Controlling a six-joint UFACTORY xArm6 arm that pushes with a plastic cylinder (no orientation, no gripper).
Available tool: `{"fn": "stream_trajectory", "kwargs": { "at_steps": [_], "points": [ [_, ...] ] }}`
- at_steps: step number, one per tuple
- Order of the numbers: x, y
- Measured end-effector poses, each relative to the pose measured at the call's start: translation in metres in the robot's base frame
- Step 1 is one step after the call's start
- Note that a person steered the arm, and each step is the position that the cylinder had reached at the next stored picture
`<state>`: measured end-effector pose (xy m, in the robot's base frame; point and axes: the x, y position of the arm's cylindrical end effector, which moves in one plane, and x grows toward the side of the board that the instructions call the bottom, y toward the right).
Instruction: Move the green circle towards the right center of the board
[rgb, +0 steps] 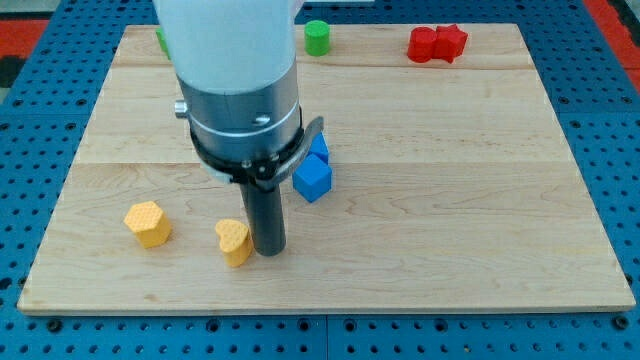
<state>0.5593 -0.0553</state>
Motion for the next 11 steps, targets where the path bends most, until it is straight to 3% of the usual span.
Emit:
{"fn": "stream_trajectory", "kwargs": {
  "at_steps": [2, 3, 4, 7, 9, 10, 11],
  "points": [
    [0.0, -0.108],
    [-0.005, -0.075],
    [-0.052, -0.056],
    [-0.265, -0.078],
    [-0.364, -0.033],
    [-0.365, 0.009],
    [-0.328, 0.058]
  ]
}}
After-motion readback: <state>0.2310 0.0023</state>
